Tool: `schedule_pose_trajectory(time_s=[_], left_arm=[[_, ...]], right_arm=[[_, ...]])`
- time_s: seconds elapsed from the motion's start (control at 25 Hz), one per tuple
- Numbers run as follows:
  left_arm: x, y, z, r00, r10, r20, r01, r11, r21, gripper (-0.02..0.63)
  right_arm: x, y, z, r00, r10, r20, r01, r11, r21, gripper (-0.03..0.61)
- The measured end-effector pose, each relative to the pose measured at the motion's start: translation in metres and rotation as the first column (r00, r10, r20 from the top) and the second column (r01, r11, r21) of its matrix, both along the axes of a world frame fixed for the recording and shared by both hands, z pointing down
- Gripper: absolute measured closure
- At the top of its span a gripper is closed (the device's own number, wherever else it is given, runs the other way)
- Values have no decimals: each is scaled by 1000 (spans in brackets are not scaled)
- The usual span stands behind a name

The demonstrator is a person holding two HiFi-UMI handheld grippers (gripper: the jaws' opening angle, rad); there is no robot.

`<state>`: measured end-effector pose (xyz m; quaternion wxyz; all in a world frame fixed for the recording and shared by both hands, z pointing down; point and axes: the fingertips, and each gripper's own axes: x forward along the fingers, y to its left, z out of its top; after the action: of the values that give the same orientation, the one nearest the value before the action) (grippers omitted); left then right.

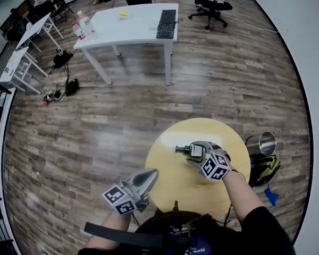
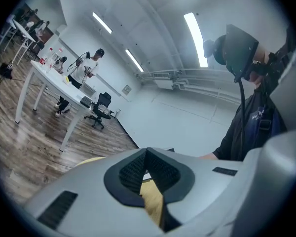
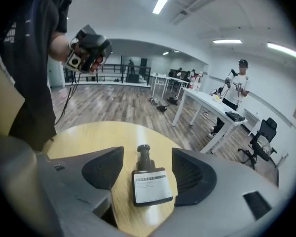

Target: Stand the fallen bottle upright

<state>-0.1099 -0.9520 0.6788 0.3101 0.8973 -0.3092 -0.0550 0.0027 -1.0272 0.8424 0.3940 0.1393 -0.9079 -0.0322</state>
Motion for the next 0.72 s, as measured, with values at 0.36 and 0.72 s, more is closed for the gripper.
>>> schedule_pose_trajectory(time_s=[0.36,0.72], left_arm=[[-33,-9,31,1000,1,-7,-1,999,-38,611],[-34,-18,39,999,14,-42,-16,998,-56,611]], right_arm=[[-5,-11,75,973,-94,-211,90,996,-25,232],[-8,-19,91,952,-137,-273,132,991,-37,236]])
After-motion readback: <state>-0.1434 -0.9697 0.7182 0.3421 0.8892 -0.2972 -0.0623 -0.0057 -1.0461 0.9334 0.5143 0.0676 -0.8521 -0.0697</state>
